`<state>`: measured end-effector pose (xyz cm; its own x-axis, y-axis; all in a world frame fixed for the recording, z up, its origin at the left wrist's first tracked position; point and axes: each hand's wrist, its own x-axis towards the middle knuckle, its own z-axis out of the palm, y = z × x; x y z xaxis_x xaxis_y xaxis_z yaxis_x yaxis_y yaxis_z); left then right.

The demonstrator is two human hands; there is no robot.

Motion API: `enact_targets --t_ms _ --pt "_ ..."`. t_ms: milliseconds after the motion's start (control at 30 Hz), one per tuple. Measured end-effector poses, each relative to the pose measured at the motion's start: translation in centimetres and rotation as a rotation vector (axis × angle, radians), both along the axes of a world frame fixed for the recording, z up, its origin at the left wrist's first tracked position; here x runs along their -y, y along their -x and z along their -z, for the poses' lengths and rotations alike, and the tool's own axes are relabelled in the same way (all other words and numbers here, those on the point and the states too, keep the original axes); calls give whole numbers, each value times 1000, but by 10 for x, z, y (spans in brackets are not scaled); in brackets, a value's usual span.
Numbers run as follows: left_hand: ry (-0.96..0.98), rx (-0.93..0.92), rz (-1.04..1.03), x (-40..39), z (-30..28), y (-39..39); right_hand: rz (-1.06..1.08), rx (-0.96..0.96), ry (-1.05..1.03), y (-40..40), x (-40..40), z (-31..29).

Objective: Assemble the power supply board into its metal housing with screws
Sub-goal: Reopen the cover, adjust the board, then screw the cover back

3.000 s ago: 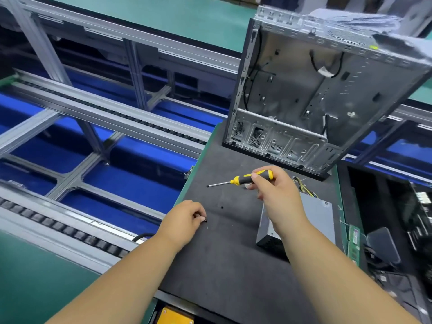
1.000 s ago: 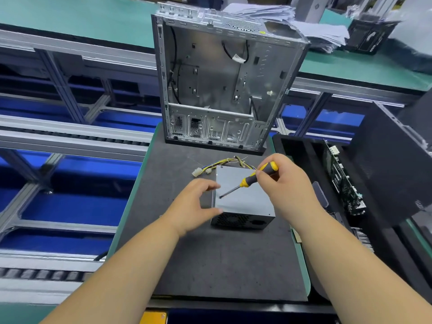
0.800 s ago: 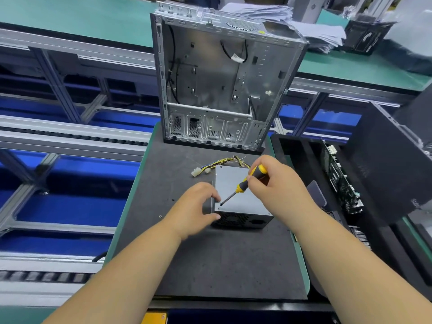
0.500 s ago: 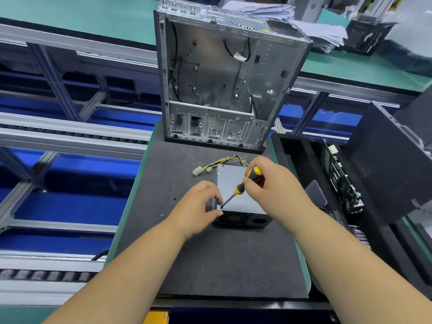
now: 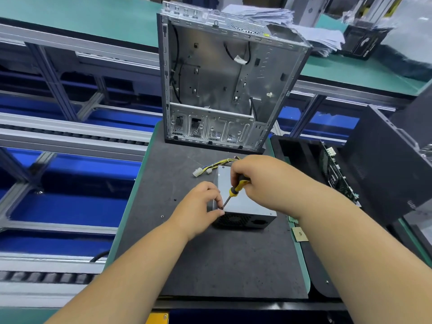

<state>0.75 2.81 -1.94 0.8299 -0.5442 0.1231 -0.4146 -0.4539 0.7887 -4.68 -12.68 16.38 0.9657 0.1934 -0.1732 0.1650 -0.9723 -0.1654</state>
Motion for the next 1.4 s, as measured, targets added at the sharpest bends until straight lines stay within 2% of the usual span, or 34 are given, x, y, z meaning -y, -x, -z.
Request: enact_targets --t_ms 133,267,467,633,767,900,967,1067,1133,1233,1400 --pt "-33 20 12 1 -1 -1 -28 -2 181 -9 -6 0" --pt "-11 25 24 1 -2 -2 -28 48 236 -15 -16 0" --pt "-36 20 18 1 -2 -3 135 -14 387 -36 -20 12" --pt "-28 18 27 2 -5 -3 237 206 449 -27 -16 18" --pt "22 -22 -35 4 -4 -3 226 202 367 -21 -12 17" --pt "50 -81 -45 3 -2 -2 66 117 28 -16 -3 11" --pt "47 -76 -36 2 -1 -2 21 148 71 -16 -3 12" --pt "52 -65 -15 1 -1 -1 53 229 292 -15 -6 18" --pt "38 -53 0 1 -2 -1 76 276 356 -13 -8 22" --pt "39 -61 -2 1 0 -1 90 250 224 -10 -8 22" --pt "65 -79 -8 1 0 0 57 21 94 -11 -3 2"
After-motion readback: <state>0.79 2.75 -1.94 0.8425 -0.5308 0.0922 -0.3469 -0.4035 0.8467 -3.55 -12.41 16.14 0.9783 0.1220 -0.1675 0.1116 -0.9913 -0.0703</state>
